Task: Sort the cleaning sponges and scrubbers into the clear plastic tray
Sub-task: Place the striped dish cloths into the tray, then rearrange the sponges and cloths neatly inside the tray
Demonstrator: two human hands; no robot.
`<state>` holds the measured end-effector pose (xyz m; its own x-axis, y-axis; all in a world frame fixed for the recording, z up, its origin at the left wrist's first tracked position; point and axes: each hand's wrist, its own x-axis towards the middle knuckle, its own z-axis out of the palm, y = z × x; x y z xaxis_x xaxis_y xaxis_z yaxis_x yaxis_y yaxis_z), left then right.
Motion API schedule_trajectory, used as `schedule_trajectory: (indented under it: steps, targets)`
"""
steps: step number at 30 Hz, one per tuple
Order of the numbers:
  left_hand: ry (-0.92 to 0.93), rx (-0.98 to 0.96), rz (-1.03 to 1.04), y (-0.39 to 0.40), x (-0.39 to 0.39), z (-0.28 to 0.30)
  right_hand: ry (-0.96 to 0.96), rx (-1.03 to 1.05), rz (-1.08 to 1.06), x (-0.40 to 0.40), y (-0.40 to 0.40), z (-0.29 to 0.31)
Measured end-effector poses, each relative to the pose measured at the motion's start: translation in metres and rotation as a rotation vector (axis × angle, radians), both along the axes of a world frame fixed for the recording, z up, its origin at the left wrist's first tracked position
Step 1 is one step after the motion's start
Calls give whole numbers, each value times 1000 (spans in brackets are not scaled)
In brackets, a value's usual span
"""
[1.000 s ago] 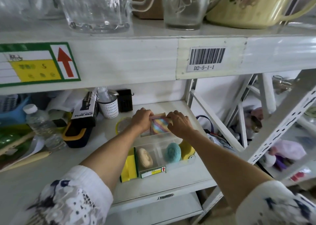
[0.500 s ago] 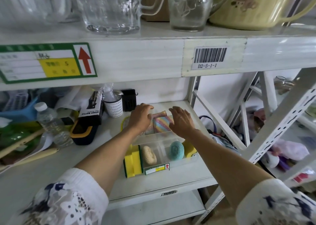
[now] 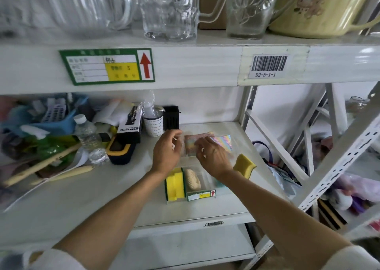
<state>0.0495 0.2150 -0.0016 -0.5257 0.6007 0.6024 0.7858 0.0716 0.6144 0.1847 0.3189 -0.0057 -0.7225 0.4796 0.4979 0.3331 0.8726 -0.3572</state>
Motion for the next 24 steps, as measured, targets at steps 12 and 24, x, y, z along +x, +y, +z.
schedule_trajectory:
  steps: [12,24]
  targets:
    - [-112,-258,95,-100,12,-50,-205,-214,135,12,-57,-27]
    - [-185,-456,118,-96,31,-66,-204,-278,122,13,-79,-39]
